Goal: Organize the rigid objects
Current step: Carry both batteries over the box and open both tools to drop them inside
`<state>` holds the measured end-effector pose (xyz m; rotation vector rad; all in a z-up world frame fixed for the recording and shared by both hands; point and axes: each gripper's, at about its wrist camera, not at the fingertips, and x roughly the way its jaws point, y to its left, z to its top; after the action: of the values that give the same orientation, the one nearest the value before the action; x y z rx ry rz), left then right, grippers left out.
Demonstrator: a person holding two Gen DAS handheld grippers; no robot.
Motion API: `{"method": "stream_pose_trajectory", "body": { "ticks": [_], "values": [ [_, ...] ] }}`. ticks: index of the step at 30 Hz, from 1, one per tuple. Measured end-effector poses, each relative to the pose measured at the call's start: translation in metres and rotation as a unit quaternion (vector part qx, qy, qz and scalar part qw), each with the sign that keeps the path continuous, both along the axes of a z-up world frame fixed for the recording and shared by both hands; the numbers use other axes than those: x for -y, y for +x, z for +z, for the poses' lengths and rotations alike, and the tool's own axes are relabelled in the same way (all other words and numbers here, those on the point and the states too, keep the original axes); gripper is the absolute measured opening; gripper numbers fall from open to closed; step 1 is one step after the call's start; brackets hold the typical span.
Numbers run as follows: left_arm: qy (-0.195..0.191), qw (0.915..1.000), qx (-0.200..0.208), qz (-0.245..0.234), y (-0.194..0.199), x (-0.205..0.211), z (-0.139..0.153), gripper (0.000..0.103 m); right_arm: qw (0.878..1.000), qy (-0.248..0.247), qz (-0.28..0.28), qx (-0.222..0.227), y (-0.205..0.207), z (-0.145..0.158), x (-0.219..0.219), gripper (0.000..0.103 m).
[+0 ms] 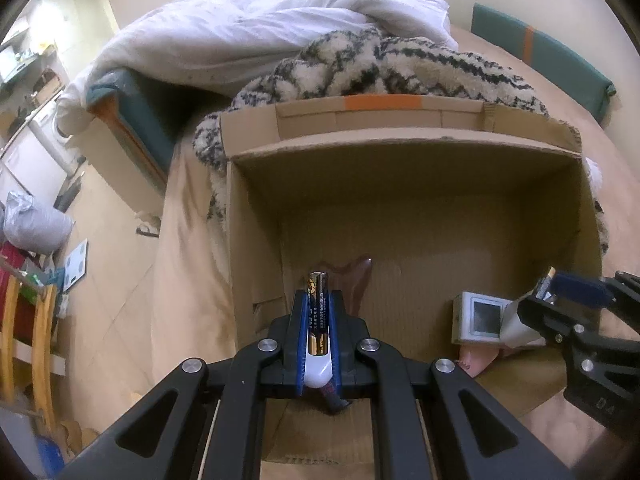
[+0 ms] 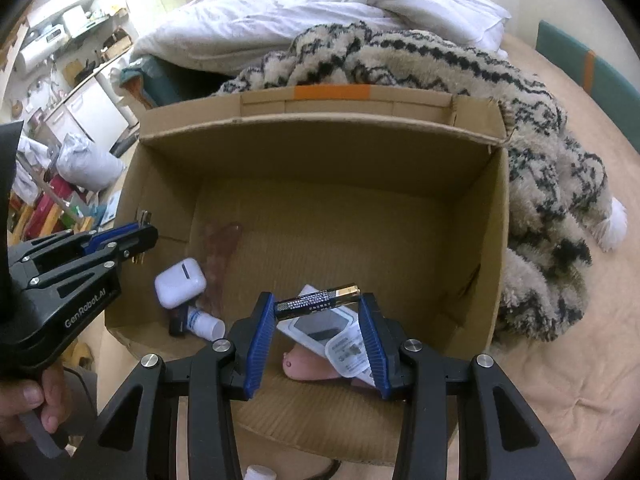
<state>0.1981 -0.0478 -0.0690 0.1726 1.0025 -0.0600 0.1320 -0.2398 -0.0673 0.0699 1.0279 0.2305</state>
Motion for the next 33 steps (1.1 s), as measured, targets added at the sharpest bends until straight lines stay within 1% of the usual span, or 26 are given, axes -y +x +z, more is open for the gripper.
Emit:
{"method": "stream_pose_trajectory", "body": {
  "ticks": [11, 19, 25, 28, 29, 30, 31, 32, 33],
  "values": [
    [0.008, 0.9999, -0.001, -0.008, -0.001, 0.002, -0.004, 0.009, 1.000, -0.009, -0.006, 0.000, -0.001, -0.002, 0.003, 0.045],
    [0.006, 0.9999, -0.006, -0.007, 0.000, 0.001, -0.006, 0.009, 1.000, -0.003, -0.015, -0.002, 0.001, -0.002, 0.007, 0.045],
    [0.005, 0.9999, -0.003, -0.012, -0.002, 0.004, -0.004, 0.010, 1.000, 0.014, -0.019, 0.010, 0.000, 0.003, 0.010, 0.045],
    [0.013, 0.9999, 0.009, -0.007, -0.004, 0.004, -0.001, 0.010, 0.999, 0.022, -0.019, 0.016, -0.001, 0.007, 0.011, 0.045],
    [0.012, 0.9998, 0.012, -0.006, -0.004, 0.004, 0.000, 0.010, 0.999, 0.026, -0.019, 0.018, 0.000, 0.008, 0.011, 0.047],
    [0.011, 0.9999, 0.012, -0.005, -0.004, 0.003, 0.001, 0.012, 0.999, 0.032, -0.018, 0.021, -0.001, 0.009, 0.011, 0.052],
    [0.009, 0.9999, 0.013, -0.004, -0.004, 0.003, 0.001, 0.017, 0.999, 0.038, -0.019, 0.025, -0.002, 0.011, 0.012, 0.055],
    [0.007, 0.9999, 0.014, -0.003, -0.004, 0.002, 0.002, 0.020, 0.998, 0.042, -0.019, 0.030, -0.002, 0.013, 0.012, 0.063],
    [0.006, 0.9999, 0.015, -0.001, -0.004, 0.001, 0.003, 0.028, 0.998, 0.046, -0.020, 0.034, -0.003, 0.015, 0.013, 0.067]
  ]
}}
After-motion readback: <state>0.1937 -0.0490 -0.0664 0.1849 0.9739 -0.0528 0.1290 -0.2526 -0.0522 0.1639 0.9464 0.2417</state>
